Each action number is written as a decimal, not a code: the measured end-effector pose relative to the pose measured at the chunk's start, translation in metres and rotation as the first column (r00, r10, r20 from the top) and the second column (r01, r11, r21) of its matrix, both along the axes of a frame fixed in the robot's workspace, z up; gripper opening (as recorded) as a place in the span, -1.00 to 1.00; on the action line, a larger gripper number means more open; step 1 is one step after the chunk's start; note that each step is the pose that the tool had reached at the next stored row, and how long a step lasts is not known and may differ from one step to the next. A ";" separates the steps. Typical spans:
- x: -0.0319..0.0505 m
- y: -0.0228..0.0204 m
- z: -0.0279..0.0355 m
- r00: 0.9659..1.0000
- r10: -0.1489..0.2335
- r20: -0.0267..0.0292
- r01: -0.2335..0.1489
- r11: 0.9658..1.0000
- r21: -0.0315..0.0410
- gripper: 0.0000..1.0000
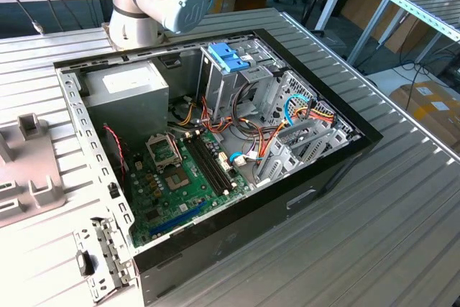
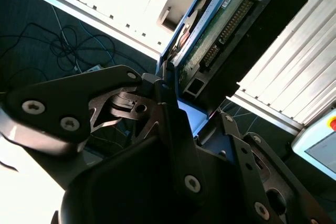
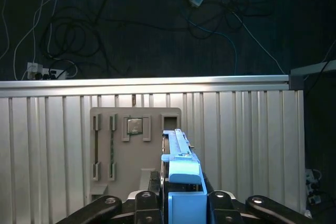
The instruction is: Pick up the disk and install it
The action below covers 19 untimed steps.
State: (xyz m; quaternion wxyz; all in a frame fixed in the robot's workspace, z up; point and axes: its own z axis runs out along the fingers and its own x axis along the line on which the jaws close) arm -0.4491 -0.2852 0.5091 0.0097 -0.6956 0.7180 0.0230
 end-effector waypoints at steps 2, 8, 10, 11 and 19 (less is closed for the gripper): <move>0.0000 -0.0006 0.0000 1.000 0.000 0.000 0.000 1.000 0.000 -0.25; 0.0000 -0.0025 0.0000 1.000 0.000 0.000 0.000 1.000 0.000 -0.25; 0.0000 -0.0032 0.0000 1.000 0.000 0.000 0.000 1.000 0.000 -0.25; 0.0000 -0.0035 0.0000 1.000 0.000 0.000 0.000 1.000 0.000 -0.25; 0.0000 -0.0060 0.0000 1.000 0.000 0.000 0.000 1.000 0.000 -0.25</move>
